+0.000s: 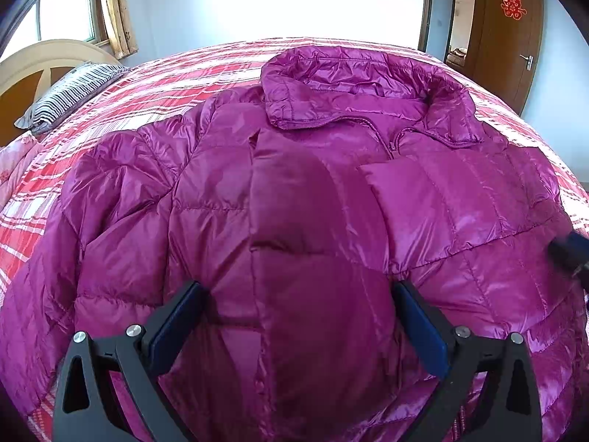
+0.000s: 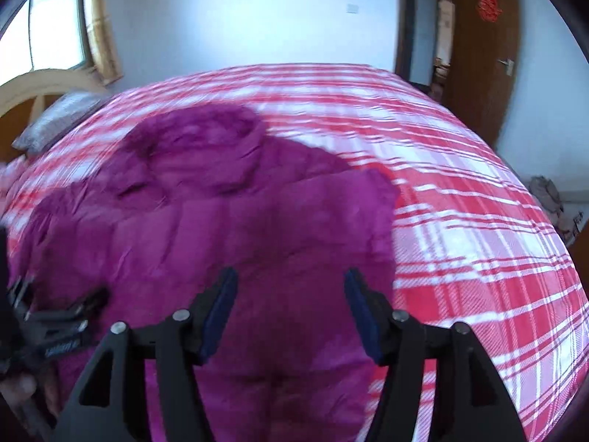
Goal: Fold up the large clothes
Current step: 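Lay the sleeve on the jacket front and open the right gripper, then grasp the cuff of the other sleeve with the left gripper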
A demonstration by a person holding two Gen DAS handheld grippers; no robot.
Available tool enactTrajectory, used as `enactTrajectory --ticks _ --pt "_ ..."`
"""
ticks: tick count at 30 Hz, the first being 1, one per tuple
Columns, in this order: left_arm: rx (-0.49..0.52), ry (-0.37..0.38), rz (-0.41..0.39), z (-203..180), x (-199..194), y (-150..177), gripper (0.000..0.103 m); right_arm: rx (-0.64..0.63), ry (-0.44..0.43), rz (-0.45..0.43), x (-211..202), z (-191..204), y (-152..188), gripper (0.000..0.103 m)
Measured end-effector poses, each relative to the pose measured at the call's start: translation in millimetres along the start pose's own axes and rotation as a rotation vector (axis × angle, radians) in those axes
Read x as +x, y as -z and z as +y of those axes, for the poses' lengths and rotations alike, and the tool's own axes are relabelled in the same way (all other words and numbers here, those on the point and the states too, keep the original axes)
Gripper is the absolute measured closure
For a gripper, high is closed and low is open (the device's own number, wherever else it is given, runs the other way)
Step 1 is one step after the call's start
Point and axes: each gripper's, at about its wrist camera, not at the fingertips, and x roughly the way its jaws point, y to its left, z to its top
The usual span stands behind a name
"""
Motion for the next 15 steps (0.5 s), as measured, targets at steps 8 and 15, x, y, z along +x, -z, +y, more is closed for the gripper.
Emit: enactTrajectory --ticks 8,15 --pt "-0.008 0.012 0.002 2 0 0 0.001 -0.023 0.034 0.05 37 1 17 0.038" --pt "-0.059 0.043 -0.011 22 -19 0 0.001 -0.021 0.035 0.03 37 3 20 0.038"
